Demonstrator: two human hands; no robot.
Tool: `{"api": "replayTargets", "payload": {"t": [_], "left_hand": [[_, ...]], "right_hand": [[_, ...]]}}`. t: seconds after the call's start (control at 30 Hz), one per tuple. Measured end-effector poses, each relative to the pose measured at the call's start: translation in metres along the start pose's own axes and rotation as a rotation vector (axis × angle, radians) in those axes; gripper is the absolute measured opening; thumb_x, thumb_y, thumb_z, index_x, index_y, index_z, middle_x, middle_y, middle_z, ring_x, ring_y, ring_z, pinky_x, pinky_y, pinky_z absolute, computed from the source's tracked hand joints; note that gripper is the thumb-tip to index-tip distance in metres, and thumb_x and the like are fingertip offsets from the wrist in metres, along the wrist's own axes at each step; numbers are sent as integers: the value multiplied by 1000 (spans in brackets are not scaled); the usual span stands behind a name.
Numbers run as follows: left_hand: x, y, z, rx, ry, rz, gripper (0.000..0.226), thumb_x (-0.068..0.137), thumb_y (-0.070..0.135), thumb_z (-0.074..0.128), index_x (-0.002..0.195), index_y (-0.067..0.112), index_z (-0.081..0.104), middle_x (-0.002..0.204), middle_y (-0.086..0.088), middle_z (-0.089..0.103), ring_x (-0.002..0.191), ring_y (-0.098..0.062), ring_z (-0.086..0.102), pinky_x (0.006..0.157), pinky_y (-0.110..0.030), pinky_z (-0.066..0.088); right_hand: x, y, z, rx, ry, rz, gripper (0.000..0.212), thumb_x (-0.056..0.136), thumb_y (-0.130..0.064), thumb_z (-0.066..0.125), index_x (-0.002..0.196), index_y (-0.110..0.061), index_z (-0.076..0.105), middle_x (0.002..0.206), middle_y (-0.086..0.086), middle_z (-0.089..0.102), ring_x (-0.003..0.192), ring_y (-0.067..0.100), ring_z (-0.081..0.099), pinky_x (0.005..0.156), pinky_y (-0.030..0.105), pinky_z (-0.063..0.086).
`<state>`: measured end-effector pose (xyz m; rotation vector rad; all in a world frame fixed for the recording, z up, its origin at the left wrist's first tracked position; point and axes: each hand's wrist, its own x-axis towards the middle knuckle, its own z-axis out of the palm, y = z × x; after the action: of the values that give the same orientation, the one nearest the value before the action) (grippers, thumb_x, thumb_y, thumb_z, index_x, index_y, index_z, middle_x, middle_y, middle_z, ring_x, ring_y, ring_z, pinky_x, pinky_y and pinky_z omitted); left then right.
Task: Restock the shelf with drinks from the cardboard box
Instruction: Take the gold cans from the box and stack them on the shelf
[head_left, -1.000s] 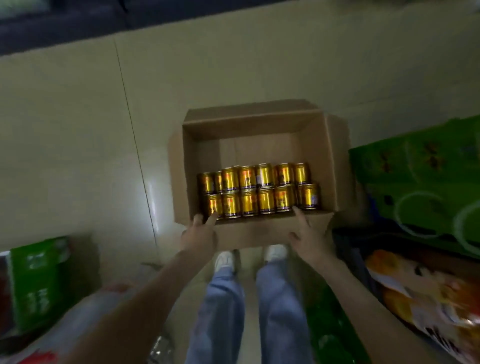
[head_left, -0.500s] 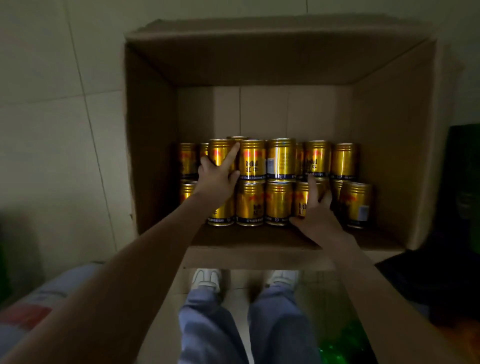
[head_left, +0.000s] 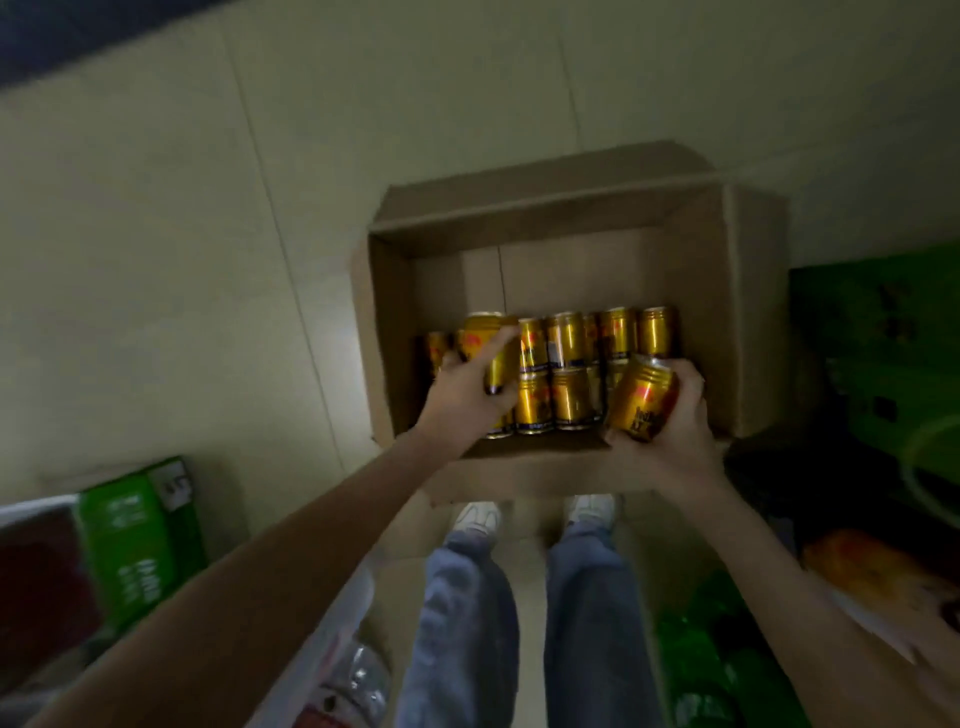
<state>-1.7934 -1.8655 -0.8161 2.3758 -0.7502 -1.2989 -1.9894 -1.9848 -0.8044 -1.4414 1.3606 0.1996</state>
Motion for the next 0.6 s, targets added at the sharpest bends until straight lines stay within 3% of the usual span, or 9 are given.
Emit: {"api": "replayTargets", "payload": {"t": [0.1,0.17,0.23,0.3,0.37,0.47,0.6], "left_hand": [[-78,69,-55,-116,-98,153,64,89,23,63,138,50,33,106,8,57,79,4,54,81,-8,43],[-128,116,-87,-189,-167,264,63,89,19,64,136,50,37,107,17,55,81,13,56,80,-4,43],[-173,157,-113,-257,-236,360,64,87,17,66,131,55,39,115,17,55,92,3,60,88,-15,47],[-217,194,-131,-272,-324,448,65,85,19,66,130,58,41,126,8,53,105,-14,59,92,-27,49],[-263,228,-146,-278,-403,527,66,82,19,65,131,56,42,133,3,51,108,-12,59,92,-26,48],[-332,278,-160,-268,-533,682,64,82,13,64,133,46,45,128,6,53,101,-6,58,92,-23,47],[-411,331,-152,-168,-657,880,62,85,21,66,135,49,43,128,6,56,105,-20,60,94,-34,50]], "right_hand": [[-89,-50,-37,169,2,-117,96,66,-8,82,126,-52,23,133,3,41,118,21,50,93,39,47],[-150,-81,-62,265,23,-166,93,68,-2,81,116,-59,24,128,-2,44,113,14,53,86,31,49],[-210,-107,-86,358,55,-225,94,71,4,78,118,-55,23,123,-7,45,109,6,55,82,24,51],[-270,-128,-110,422,91,-262,91,73,7,75,129,-39,21,118,-13,45,102,-6,57,78,16,50],[-330,-140,-136,460,167,-319,89,73,10,74,133,-28,20,117,-14,45,98,-12,57,77,13,48],[-415,-146,-173,480,262,-380,92,72,4,78,127,-43,21,120,-8,46,101,-4,59,79,18,51],[-519,-131,-212,516,370,-461,92,75,3,77,134,-38,19,124,-8,45,101,-6,58,77,16,50]]}}
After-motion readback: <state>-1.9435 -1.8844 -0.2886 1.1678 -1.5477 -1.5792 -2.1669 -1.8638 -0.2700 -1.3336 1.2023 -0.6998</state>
